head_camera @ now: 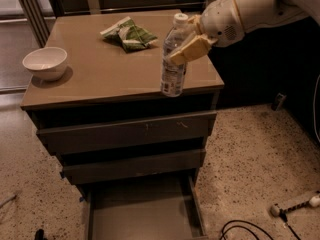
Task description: Place blue plastic bottle into bottom drawer
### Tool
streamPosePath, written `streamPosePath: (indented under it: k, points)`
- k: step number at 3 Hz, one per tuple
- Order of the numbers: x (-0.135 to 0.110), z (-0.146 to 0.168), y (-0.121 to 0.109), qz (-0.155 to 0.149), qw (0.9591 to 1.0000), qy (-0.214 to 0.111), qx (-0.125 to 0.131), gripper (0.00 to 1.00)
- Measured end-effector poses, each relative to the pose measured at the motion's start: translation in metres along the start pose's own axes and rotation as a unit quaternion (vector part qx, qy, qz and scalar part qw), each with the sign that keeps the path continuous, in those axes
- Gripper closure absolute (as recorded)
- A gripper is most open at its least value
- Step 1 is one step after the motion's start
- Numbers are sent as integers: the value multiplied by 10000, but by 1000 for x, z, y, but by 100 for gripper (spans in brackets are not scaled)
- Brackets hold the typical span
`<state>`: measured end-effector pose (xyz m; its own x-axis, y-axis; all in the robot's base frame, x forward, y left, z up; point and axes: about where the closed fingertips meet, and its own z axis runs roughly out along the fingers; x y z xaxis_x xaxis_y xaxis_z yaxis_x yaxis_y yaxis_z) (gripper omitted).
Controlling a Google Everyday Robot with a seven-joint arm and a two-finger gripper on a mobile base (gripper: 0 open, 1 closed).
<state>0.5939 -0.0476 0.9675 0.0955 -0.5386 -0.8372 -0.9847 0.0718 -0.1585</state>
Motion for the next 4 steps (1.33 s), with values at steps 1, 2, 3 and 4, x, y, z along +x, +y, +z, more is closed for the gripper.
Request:
streamPosePath:
  k: [1,2,3,4]
  points:
    - [-10,-9,56,317,9985,-220,-385,100]
    - [-4,-3,57,333,9982,-289,-402,100]
    - [26,15,70,298,9975,-374,-523,100]
    - [95,52,97,315,9963,-305,-738,100]
